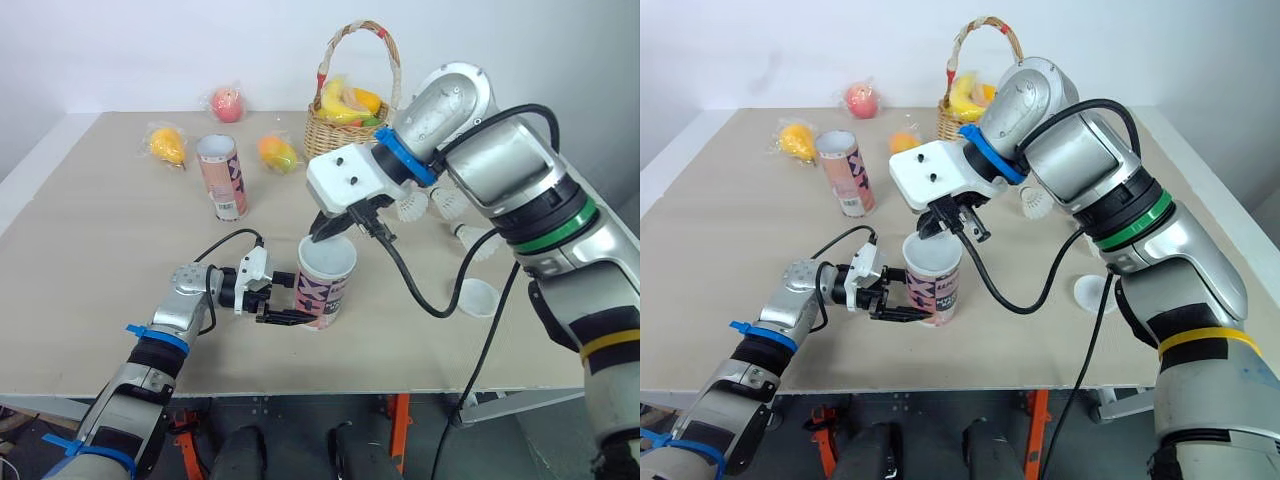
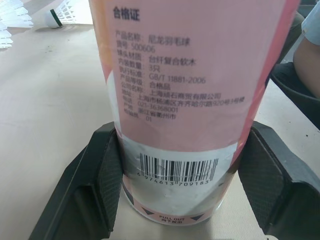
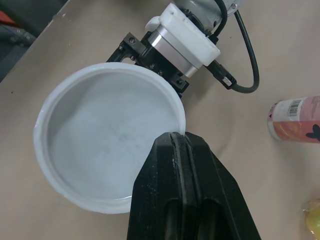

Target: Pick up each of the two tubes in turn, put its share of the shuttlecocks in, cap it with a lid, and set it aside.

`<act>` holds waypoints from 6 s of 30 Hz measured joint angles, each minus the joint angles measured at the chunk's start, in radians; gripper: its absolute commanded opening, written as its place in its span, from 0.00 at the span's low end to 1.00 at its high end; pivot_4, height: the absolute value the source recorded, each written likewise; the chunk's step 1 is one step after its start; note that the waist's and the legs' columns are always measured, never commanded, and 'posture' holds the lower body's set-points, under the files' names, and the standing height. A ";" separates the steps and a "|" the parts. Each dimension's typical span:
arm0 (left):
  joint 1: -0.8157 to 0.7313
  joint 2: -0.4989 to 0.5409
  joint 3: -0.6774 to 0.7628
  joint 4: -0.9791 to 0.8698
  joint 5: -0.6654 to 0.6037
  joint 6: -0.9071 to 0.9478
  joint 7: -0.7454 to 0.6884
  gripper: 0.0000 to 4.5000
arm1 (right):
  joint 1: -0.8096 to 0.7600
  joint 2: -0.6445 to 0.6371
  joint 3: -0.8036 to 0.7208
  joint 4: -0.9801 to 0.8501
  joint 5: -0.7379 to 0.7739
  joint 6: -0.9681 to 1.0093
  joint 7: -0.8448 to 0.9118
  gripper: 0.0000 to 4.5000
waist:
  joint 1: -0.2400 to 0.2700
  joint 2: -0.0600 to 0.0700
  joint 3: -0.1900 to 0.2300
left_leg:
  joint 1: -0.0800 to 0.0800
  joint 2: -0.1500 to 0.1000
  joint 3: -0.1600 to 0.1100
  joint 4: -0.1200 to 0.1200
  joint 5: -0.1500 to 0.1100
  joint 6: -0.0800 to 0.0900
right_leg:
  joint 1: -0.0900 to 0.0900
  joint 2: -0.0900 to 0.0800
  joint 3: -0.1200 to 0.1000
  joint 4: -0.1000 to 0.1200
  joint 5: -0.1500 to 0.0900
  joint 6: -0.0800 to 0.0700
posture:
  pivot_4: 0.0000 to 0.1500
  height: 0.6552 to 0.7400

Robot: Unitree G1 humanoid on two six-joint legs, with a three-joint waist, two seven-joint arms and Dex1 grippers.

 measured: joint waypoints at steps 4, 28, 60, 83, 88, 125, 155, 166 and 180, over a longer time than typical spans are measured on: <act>0.001 0.000 -0.001 0.000 0.000 0.000 0.000 0.68 | 0.019 -0.002 -0.015 -0.019 -0.016 -0.041 -0.002 0.01 | 0.000 -0.001 -0.001 | 0.000 0.000 0.000 0.000 0.000 0.000 | 0.000 0.000 0.000 0.000 0.000 0.000 | 1.00 0.97; -0.002 -0.003 0.013 0.044 -0.006 -0.021 -0.010 0.68 | 0.028 0.018 -0.193 0.021 0.116 0.208 0.004 0.49 | -0.001 -0.004 -0.003 | 0.000 0.002 0.000 -0.001 0.000 0.000 | -0.001 0.000 -0.002 0.000 0.001 -0.003 | 1.00 0.97; 0.034 0.007 0.027 0.043 -0.008 -0.012 0.016 0.68 | 0.113 0.053 -0.043 0.046 0.070 -0.007 0.004 0.12 | -0.004 -0.005 -0.024 | 0.018 0.003 -0.002 -0.017 0.000 0.000 | 0.010 -0.001 -0.005 -0.013 0.002 -0.010 | 1.00 0.97; 0.017 0.018 0.012 -0.009 -0.015 0.067 -0.014 0.68 | 0.950 -0.131 -0.672 -0.543 0.324 0.532 -0.478 0.97 | 0.000 -0.003 -0.023 | 0.004 0.001 -0.004 -0.014 -0.004 -0.003 | 0.002 0.001 -0.002 -0.016 0.002 0.001 | 1.00 0.97; 0.013 0.012 0.012 -0.005 -0.013 0.068 -0.015 0.68 | 0.989 -0.082 -0.643 -0.576 0.327 0.534 -0.542 0.97 | 0.000 -0.003 -0.023 | 0.004 -0.001 -0.003 -0.013 -0.004 -0.003 | 0.002 0.000 0.000 -0.017 0.002 0.001 | 1.00 0.97; 0.155 0.192 0.063 -0.176 0.021 0.106 0.020 0.99 | 0.962 0.028 -0.506 -0.572 0.345 0.500 -0.608 1.00 | -0.002 -0.005 -0.021 | 0.001 0.000 -0.006 -0.017 -0.005 -0.003 | 0.000 0.002 -0.003 -0.017 0.000 0.003 | 1.00 0.97; 0.330 0.473 0.483 -0.790 -0.563 0.652 0.205 0.99 | 0.883 0.188 -0.395 -0.305 0.286 0.246 -0.485 1.00 | -0.002 -0.009 -0.018 | 0.002 0.003 -0.005 -0.016 -0.005 -0.004 | 0.000 0.002 -0.006 -0.016 0.000 0.000 | 1.00 0.97; 0.225 0.391 0.397 -0.721 -0.521 0.606 0.207 1.00 | 0.888 0.170 -0.416 -0.312 0.291 0.267 -0.504 0.86 | 0.000 -0.009 -0.018 | 0.002 0.002 -0.005 -0.016 -0.005 -0.004 | 0.000 0.002 -0.005 -0.016 0.001 0.001 | 1.00 0.97; 0.156 0.327 0.325 -0.638 -0.460 0.566 0.169 1.00 | 0.922 0.159 -0.451 -0.357 0.316 0.322 -0.549 0.64 | 0.000 -0.009 -0.018 | 0.002 0.002 -0.005 -0.015 -0.005 -0.004 | 0.001 0.002 -0.004 -0.016 0.001 0.002 | 1.00 0.97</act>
